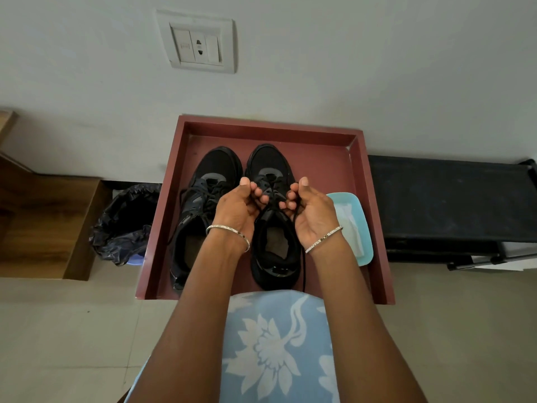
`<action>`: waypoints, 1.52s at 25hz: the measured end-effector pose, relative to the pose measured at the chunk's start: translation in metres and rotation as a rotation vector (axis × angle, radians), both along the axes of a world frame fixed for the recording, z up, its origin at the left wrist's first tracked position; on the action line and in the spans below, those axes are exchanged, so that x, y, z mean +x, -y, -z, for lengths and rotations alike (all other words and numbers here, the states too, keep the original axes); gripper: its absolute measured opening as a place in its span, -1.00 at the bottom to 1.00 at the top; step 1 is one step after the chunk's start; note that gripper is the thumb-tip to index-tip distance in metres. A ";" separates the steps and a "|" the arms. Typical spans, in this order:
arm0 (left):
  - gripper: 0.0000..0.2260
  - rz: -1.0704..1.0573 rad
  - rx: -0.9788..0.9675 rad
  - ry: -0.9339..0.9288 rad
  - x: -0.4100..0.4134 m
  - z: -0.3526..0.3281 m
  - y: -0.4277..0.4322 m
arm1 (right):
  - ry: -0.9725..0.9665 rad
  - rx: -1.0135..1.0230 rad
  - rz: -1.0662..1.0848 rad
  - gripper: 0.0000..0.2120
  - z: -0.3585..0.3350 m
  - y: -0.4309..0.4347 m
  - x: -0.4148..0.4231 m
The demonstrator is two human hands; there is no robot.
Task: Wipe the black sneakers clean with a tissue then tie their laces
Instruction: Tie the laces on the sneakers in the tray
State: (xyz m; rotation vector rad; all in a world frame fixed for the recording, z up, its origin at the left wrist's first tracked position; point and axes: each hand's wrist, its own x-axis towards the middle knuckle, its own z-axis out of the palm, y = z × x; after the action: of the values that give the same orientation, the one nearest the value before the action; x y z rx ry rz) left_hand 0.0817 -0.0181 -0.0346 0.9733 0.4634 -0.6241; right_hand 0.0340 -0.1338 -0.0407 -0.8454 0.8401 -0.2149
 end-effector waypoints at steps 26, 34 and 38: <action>-0.94 0.173 0.184 0.329 0.004 0.013 -0.005 | 0.006 -0.225 -0.110 -0.84 0.011 0.000 0.002; -0.72 0.165 0.047 0.225 0.007 0.009 -0.008 | 0.081 -0.186 -0.269 -0.94 0.002 0.005 -0.002; -0.83 0.184 0.049 0.218 0.007 0.007 -0.010 | 0.104 -0.182 -0.297 -0.86 -0.003 0.006 -0.003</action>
State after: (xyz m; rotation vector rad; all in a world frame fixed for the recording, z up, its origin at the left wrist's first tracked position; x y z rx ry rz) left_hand 0.0884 -0.0082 -0.0417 1.1254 0.1973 -0.6652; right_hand 0.0312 -0.1397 -0.0380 -1.1086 0.5949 -0.0729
